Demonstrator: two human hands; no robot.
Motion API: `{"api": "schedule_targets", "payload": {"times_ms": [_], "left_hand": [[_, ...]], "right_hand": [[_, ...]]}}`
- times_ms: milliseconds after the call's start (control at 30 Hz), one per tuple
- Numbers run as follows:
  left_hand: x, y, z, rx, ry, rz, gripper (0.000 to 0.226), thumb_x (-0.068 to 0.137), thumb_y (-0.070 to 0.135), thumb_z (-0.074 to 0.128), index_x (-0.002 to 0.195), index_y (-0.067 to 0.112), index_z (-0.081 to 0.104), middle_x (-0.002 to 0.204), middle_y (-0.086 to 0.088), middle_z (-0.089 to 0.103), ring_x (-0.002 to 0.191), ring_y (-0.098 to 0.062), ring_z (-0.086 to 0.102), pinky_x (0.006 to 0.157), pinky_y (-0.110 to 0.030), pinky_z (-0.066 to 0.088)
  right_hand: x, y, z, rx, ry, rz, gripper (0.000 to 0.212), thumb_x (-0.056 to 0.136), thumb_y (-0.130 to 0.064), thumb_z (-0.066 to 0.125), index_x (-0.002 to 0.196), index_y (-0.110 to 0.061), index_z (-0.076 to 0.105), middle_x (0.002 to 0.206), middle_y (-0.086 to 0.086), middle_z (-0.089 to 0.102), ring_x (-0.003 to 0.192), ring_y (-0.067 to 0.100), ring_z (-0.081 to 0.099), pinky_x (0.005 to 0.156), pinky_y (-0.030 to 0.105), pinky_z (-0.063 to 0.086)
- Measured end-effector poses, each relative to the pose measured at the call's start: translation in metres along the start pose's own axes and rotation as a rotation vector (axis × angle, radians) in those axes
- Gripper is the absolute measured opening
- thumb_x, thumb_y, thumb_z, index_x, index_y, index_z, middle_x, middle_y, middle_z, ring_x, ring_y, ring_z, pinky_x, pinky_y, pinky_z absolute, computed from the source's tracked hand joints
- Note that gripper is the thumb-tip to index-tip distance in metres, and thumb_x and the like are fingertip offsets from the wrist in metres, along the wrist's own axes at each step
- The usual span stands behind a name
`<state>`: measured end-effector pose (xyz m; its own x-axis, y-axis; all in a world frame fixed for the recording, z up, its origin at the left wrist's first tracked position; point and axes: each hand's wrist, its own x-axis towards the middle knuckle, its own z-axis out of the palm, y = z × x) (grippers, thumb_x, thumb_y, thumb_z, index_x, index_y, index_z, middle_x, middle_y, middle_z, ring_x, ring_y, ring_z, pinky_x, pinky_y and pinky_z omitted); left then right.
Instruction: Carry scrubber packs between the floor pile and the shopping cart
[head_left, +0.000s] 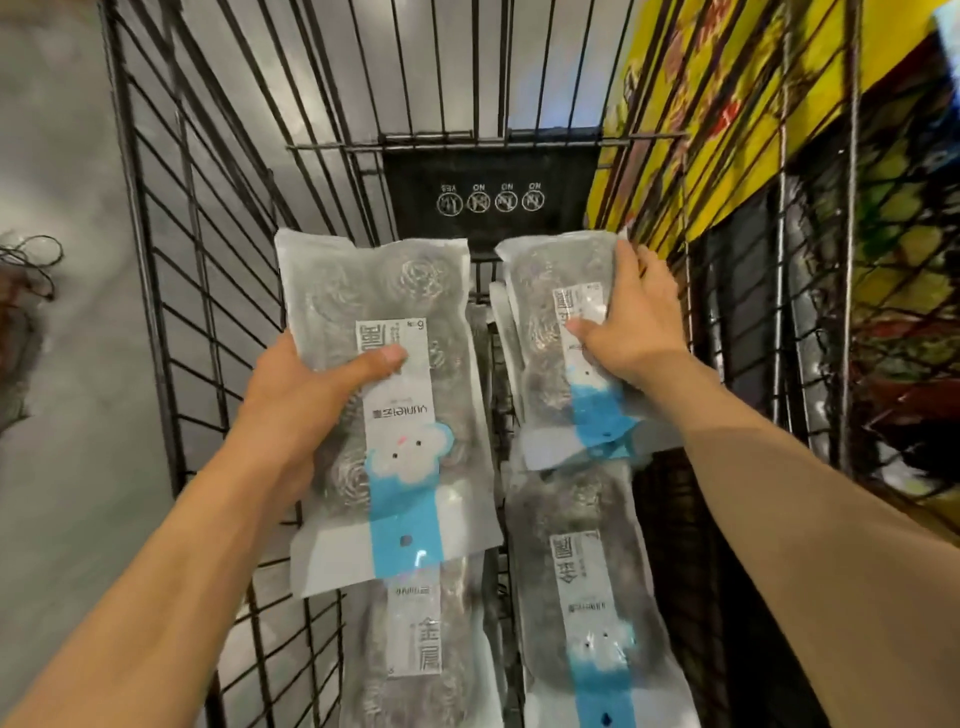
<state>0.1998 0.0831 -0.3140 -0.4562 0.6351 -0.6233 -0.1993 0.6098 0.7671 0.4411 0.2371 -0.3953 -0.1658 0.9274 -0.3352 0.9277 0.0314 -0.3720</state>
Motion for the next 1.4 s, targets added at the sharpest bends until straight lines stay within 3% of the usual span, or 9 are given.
{"api": "schedule_targets", "payload": {"times_ms": [233, 367, 500, 667, 733, 900, 1067, 1200, 1400], "left_hand": [[0.033, -0.014, 0.015, 0.082, 0.044, 0.049, 0.04, 0.085, 0.01, 0.081, 0.121, 0.014, 0.065, 0.101, -0.001, 0.079, 0.086, -0.018, 0.078, 0.068, -0.031, 0.064], [0.052, -0.029, 0.013, 0.544, 0.175, 0.218, 0.06, 0.088, 0.016, 0.079, 0.14, 0.017, 0.048, 0.127, -0.002, 0.064, 0.109, -0.02, 0.064, 0.096, -0.04, 0.054], [0.055, -0.025, 0.011, 1.058, 0.074, 0.493, 0.082, 0.094, 0.043, 0.069, 0.158, 0.011, 0.03, 0.162, -0.017, 0.035, 0.15, -0.035, 0.031, 0.124, -0.05, 0.028], [0.031, 0.012, 0.023, 1.387, -0.106, 0.8, 0.088, 0.094, 0.071, 0.033, 0.158, 0.011, 0.032, 0.162, -0.017, 0.035, 0.15, -0.036, 0.033, 0.123, -0.052, 0.028], [0.016, 0.033, 0.022, 1.469, -0.127, 0.851, 0.089, 0.095, 0.073, 0.032, 0.16, 0.013, 0.028, 0.165, -0.017, 0.031, 0.152, -0.036, 0.029, 0.125, -0.053, 0.026], [-0.048, 0.096, 0.0, 1.549, -0.107, 0.916, 0.099, 0.088, 0.081, 0.01, 0.164, 0.017, 0.015, 0.17, -0.013, 0.019, 0.157, -0.032, 0.017, 0.127, -0.051, 0.019], [-0.111, 0.145, -0.032, 1.523, -0.136, 1.039, 0.09, 0.096, 0.076, 0.023, 0.165, 0.021, 0.007, 0.173, -0.004, 0.006, 0.159, -0.028, 0.01, 0.128, -0.047, 0.011], [-0.149, 0.176, -0.055, 1.444, -0.187, 1.195, 0.097, 0.091, 0.083, 0.019, 0.164, 0.019, 0.013, 0.173, -0.005, 0.012, 0.157, -0.029, 0.019, 0.126, -0.052, 0.023], [-0.217, 0.186, -0.06, 1.337, -0.442, 1.48, 0.091, 0.096, 0.073, 0.037, 0.165, 0.019, 0.009, 0.171, -0.006, 0.019, 0.156, -0.026, 0.024, 0.125, -0.047, 0.025]], "right_hand": [[-0.011, 0.003, -0.01, -0.369, 0.073, -0.285, 0.094, 0.092, -0.052, 0.058, 0.164, -0.018, 0.009, 0.172, 0.014, 0.001, 0.158, 0.032, 0.002, 0.127, 0.049, 0.004], [-0.022, 0.004, -0.011, -0.406, 0.046, -0.269, 0.093, 0.096, -0.07, 0.038, 0.165, -0.02, 0.0, 0.172, 0.009, -0.009, 0.159, 0.027, -0.01, 0.127, 0.048, -0.003], [-0.033, 0.003, -0.018, -0.394, 0.003, -0.267, 0.098, 0.094, -0.079, 0.029, 0.165, -0.019, -0.002, 0.172, 0.007, -0.012, 0.158, 0.025, -0.014, 0.128, 0.049, -0.005], [-0.06, -0.01, -0.04, -0.416, 0.014, -0.292, 0.098, 0.093, -0.081, 0.028, 0.165, -0.02, 0.003, 0.173, 0.01, -0.003, 0.159, 0.029, -0.008, 0.128, 0.052, -0.003], [-0.077, -0.02, -0.06, -0.403, 0.014, -0.284, 0.098, 0.092, -0.081, 0.031, 0.165, -0.02, 0.005, 0.173, 0.01, -0.002, 0.159, 0.029, -0.006, 0.128, 0.052, -0.002], [-0.137, -0.052, -0.132, -0.364, 0.087, -0.247, 0.098, 0.092, -0.081, 0.033, 0.165, -0.021, 0.008, 0.173, 0.009, 0.001, 0.159, 0.028, -0.004, 0.127, 0.05, -0.002], [-0.216, -0.094, -0.188, -0.337, 0.205, -0.185, 0.098, 0.091, -0.082, 0.032, 0.164, -0.02, 0.014, 0.172, 0.01, 0.008, 0.159, 0.029, 0.003, 0.127, 0.05, 0.002], [-0.291, -0.125, -0.203, -0.39, 0.216, -0.121, 0.102, 0.086, -0.086, 0.019, 0.165, -0.02, 0.015, 0.172, 0.011, 0.009, 0.159, 0.03, 0.003, 0.128, 0.052, 0.002], [-0.402, -0.146, -0.208, -0.335, 0.357, 0.163, 0.114, 0.075, -0.089, 0.008, 0.164, -0.019, 0.02, 0.171, 0.012, 0.014, 0.158, 0.033, 0.01, 0.127, 0.054, 0.009]]}}
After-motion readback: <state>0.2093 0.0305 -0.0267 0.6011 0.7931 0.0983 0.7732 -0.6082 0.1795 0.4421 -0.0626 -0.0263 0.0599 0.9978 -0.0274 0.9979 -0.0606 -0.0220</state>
